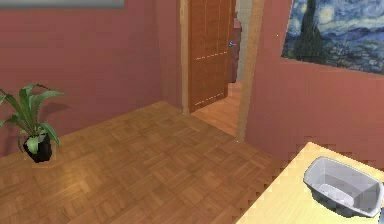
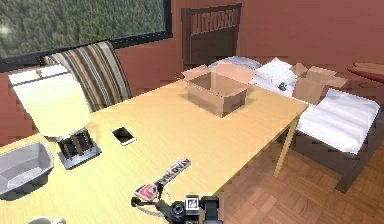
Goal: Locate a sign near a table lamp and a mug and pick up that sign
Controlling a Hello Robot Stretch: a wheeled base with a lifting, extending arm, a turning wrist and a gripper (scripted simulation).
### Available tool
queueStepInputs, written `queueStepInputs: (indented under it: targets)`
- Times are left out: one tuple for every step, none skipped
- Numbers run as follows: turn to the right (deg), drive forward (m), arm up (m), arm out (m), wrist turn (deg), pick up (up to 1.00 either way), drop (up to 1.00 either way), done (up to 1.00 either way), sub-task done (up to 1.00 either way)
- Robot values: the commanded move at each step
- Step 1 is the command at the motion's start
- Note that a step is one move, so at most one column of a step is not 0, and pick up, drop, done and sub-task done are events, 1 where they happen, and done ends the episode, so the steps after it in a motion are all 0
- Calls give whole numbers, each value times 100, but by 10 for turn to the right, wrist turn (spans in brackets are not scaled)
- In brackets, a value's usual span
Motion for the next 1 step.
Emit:
queueStepInputs:
  targets:
    - [0,0,0,0,0,100,0,0,0]
